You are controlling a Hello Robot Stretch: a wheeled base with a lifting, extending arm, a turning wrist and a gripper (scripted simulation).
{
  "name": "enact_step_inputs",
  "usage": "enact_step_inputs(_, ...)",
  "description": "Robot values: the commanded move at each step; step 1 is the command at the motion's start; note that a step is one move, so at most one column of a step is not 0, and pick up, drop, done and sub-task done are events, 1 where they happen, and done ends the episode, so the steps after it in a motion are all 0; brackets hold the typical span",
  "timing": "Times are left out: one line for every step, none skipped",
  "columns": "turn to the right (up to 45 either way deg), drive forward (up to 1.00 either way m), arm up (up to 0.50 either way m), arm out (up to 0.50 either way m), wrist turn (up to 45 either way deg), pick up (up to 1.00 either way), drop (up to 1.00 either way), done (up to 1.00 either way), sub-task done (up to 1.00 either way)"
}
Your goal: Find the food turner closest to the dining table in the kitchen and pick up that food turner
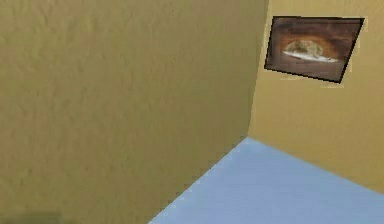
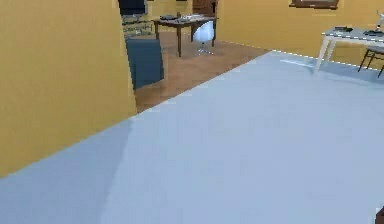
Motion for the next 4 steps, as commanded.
enact_step_inputs(-45.0, 0.00, 0.00, 0.00, 0.0, 0.00, 0.00, 0.00, 0.00)
enact_step_inputs(-45.0, 0.00, 0.00, 0.00, 0.0, 0.00, 0.00, 0.00, 0.00)
enact_step_inputs(-45.0, 0.00, 0.00, 0.00, 0.0, 0.00, 0.00, 0.00, 0.00)
enact_step_inputs(-45.0, 0.00, 0.00, 0.00, 0.0, 0.00, 0.00, 0.00, 0.00)
